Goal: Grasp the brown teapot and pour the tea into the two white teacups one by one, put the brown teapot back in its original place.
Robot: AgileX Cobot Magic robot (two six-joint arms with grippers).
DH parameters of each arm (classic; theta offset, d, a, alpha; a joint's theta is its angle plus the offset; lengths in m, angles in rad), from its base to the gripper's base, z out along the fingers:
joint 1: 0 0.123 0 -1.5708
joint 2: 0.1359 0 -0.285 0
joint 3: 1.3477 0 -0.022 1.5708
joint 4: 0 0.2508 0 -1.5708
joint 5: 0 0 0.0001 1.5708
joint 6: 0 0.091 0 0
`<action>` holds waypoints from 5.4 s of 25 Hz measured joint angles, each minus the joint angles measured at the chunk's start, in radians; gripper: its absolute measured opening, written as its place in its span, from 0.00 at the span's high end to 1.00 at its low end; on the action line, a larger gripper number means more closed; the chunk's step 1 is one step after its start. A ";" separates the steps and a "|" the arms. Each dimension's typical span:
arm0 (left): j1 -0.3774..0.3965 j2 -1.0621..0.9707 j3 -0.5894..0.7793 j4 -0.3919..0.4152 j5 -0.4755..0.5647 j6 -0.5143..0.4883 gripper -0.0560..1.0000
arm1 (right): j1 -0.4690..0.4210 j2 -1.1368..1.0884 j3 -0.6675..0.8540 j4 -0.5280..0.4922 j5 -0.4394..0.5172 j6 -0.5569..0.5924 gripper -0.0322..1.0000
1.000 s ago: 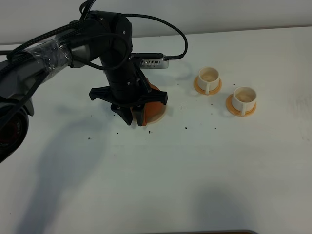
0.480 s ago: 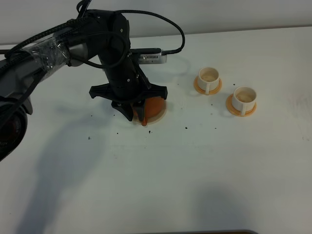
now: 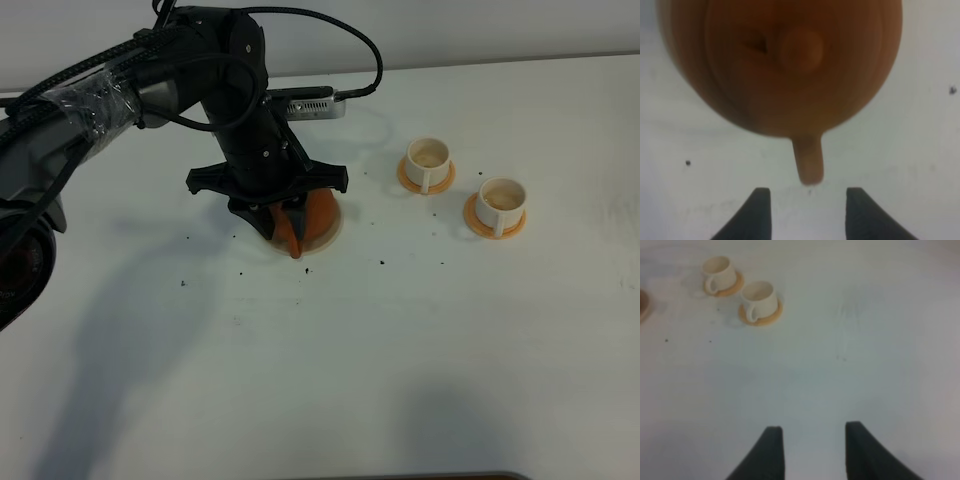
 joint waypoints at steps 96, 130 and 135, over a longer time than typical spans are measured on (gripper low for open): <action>0.019 -0.020 -0.146 0.082 0.020 0.544 0.84 | 0.000 0.000 0.000 0.001 0.000 0.000 0.69; -0.179 0.065 -0.187 0.189 -0.410 1.293 0.84 | 0.000 0.000 0.000 0.001 0.000 0.000 0.69; -0.201 0.103 -0.187 0.202 -0.458 1.269 0.84 | 0.000 0.000 0.000 0.001 0.000 0.000 0.69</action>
